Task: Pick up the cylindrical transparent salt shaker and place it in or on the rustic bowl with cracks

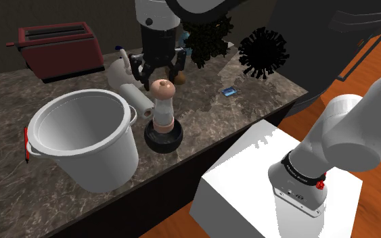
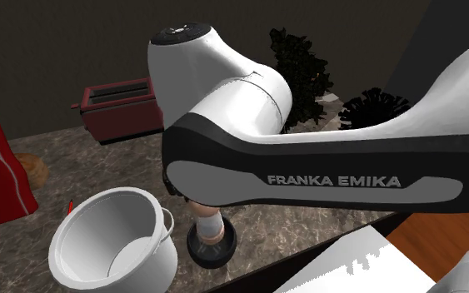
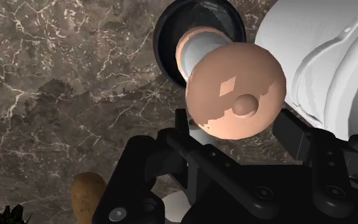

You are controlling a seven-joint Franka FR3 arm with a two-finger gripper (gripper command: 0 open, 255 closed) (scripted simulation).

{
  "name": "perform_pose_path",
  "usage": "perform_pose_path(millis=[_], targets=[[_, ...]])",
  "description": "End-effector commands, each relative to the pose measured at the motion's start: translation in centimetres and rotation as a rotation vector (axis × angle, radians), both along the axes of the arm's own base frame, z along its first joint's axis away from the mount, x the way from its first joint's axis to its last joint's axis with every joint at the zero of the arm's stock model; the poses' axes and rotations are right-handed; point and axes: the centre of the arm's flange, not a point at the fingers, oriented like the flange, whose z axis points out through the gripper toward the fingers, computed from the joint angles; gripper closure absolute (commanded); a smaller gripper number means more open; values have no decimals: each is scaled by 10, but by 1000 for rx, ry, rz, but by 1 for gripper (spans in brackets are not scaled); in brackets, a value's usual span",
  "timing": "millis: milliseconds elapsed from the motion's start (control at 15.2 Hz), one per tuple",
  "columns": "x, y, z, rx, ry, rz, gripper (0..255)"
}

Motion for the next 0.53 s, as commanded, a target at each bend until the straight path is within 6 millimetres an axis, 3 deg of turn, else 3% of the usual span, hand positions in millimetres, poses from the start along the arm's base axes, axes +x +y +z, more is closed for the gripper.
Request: perform_pose_path(millis=[0, 462], targets=[[-1, 0, -11, 0, -1, 0, 255], [-1, 0, -14, 0, -1, 0, 255]])
